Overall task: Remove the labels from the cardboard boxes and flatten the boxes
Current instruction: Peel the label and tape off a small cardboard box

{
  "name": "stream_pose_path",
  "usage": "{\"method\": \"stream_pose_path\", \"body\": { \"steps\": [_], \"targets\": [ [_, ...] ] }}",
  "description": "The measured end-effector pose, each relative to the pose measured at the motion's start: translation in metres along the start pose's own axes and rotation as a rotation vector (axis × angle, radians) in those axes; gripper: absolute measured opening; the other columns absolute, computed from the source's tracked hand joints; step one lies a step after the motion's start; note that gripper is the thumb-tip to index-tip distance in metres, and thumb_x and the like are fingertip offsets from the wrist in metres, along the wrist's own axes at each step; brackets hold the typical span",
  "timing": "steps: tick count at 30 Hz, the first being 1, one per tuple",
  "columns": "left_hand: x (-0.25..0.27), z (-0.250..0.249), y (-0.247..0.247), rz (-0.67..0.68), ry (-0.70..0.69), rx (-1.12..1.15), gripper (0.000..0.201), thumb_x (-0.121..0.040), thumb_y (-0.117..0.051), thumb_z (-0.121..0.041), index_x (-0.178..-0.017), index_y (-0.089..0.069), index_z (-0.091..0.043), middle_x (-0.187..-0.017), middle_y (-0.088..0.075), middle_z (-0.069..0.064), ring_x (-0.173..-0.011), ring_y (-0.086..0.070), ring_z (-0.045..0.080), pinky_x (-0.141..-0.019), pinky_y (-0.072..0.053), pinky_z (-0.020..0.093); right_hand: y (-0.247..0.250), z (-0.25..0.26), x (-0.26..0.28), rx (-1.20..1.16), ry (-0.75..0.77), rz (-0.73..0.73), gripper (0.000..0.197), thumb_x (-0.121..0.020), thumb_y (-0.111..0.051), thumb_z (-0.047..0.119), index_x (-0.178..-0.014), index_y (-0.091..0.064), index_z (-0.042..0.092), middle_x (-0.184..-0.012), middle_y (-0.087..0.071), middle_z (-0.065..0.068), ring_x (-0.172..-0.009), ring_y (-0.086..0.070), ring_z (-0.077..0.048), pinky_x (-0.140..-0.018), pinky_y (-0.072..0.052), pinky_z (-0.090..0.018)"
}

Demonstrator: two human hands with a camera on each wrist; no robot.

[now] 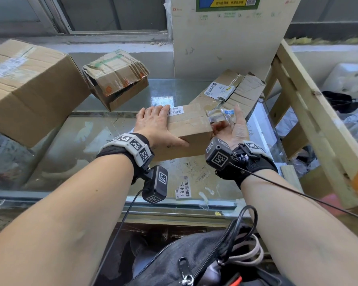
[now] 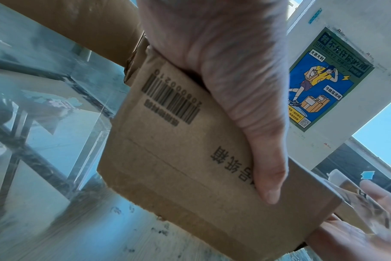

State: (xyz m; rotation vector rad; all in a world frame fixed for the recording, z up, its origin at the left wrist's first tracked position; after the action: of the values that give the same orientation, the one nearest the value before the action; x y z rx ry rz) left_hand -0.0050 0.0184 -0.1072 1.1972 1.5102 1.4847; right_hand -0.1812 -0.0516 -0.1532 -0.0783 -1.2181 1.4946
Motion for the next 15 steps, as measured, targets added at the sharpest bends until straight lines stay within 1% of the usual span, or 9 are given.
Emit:
{"method": "stream_pose_path", "body": {
  "steps": [2,3,5,8,9,11,13,14,15],
  "targets": [
    [0.001,0.000,0.000,0.000,0.002,-0.001,0.125,-0.055,-0.063,-0.085,-0.152,-0.013,-0.023,-0.154,-0.023,0.000,-0.144,-0.016,0.020,-0.120,-0.002,0.043,-0.001,0.002,0.006,0.017,0.010,0.020,0.045,-0.079,-0.071,0.044,-0.099,-0.058,0.006,-0.093,-0.062,-0.012,-0.089,-0.060,-0.026,-0.092,-0.051,-0.038],
    [0.002,-0.001,0.000,-0.001,0.003,-0.002,0.125,-0.055,-0.063,-0.085,-0.152,-0.013,-0.023,-0.155,-0.023,0.000,-0.145,-0.015,0.020,-0.120,-0.002,0.043,-0.002,0.001,0.009,0.027,0.001,0.032,0.044,-0.080,-0.071,0.042,-0.103,-0.058,0.007,-0.098,-0.062,-0.013,-0.093,-0.060,-0.026,-0.091,-0.052,-0.038],
    [0.004,-0.001,0.001,0.003,0.011,-0.004,0.126,-0.055,-0.063,-0.085,-0.152,-0.012,-0.023,-0.155,-0.021,0.000,-0.145,-0.014,0.020,-0.120,-0.001,0.043,-0.003,-0.001,0.013,0.078,-0.027,0.068,0.039,-0.083,-0.067,0.041,-0.102,-0.058,0.008,-0.101,-0.063,-0.010,-0.096,-0.060,-0.025,-0.083,-0.054,-0.036],
    [0.006,-0.002,0.001,0.005,0.019,-0.005,0.127,-0.055,-0.063,-0.084,-0.153,-0.010,-0.023,-0.156,-0.020,0.001,-0.146,-0.013,0.020,-0.120,-0.001,0.043,-0.003,-0.002,0.018,0.127,-0.047,0.105,0.027,-0.089,-0.061,0.035,-0.094,-0.059,0.009,-0.091,-0.069,-0.008,-0.101,-0.058,-0.023,-0.093,-0.047,-0.036],
    [0.006,-0.002,0.000,0.005,0.020,-0.006,0.127,-0.056,-0.063,-0.084,-0.153,-0.010,-0.023,-0.156,-0.020,0.001,-0.146,-0.013,0.020,-0.120,-0.001,0.043,-0.004,-0.003,0.019,0.128,-0.048,0.109,0.023,-0.090,-0.060,0.032,-0.092,-0.059,0.009,-0.087,-0.071,-0.007,-0.099,-0.059,-0.022,-0.091,-0.048,-0.035],
    [0.008,-0.002,0.000,0.003,0.021,-0.005,0.126,-0.056,-0.063,-0.084,-0.153,-0.010,-0.023,-0.156,-0.020,0.001,-0.146,-0.013,0.020,-0.120,-0.001,0.043,-0.004,-0.003,0.020,0.160,-0.035,0.109,0.015,-0.091,-0.060,0.024,-0.095,-0.058,0.009,-0.100,-0.071,-0.009,-0.103,-0.058,-0.023,-0.089,-0.048,-0.036],
    [0.009,-0.002,0.000,0.000,0.025,-0.007,0.126,-0.056,-0.063,-0.084,-0.153,-0.010,-0.022,-0.156,-0.020,0.001,-0.146,-0.013,0.020,-0.120,0.000,0.043,-0.004,-0.006,0.017,0.229,-0.043,0.100,0.010,-0.092,-0.059,0.018,-0.095,-0.059,0.009,-0.115,-0.067,-0.008,-0.110,-0.055,-0.023,-0.101,-0.043,-0.038],
    [0.011,-0.002,0.000,-0.002,0.027,-0.009,0.126,-0.056,-0.063,-0.085,-0.153,-0.010,-0.022,-0.156,-0.020,0.001,-0.146,-0.013,0.020,-0.120,0.000,0.043,-0.003,-0.007,0.015,0.255,-0.056,0.093,0.009,-0.092,-0.058,0.017,-0.091,-0.060,0.008,-0.107,-0.069,-0.006,-0.108,-0.055,-0.022,-0.106,-0.040,-0.038],
    [0.011,-0.003,0.000,-0.003,0.029,-0.011,0.127,-0.056,-0.063,-0.085,-0.153,-0.010,-0.022,-0.156,-0.020,0.001,-0.146,-0.013,0.020,-0.120,0.000,0.043,-0.002,-0.008,0.015,0.263,-0.059,0.082,0.012,-0.093,-0.057,0.015,-0.085,-0.061,0.007,-0.090,-0.072,-0.004,-0.101,-0.057,-0.021,-0.106,-0.039,-0.037]
  ]
}}
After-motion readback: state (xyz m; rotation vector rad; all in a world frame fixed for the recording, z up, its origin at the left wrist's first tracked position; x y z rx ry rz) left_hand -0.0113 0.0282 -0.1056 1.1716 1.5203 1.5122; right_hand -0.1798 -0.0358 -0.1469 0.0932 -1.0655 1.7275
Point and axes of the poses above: each hand's wrist, its own x-axis away from the middle knuckle, its own y-axis out of the back of the hand, z = x × y, the point moved 6 cm from there along -x, towards the middle knuckle
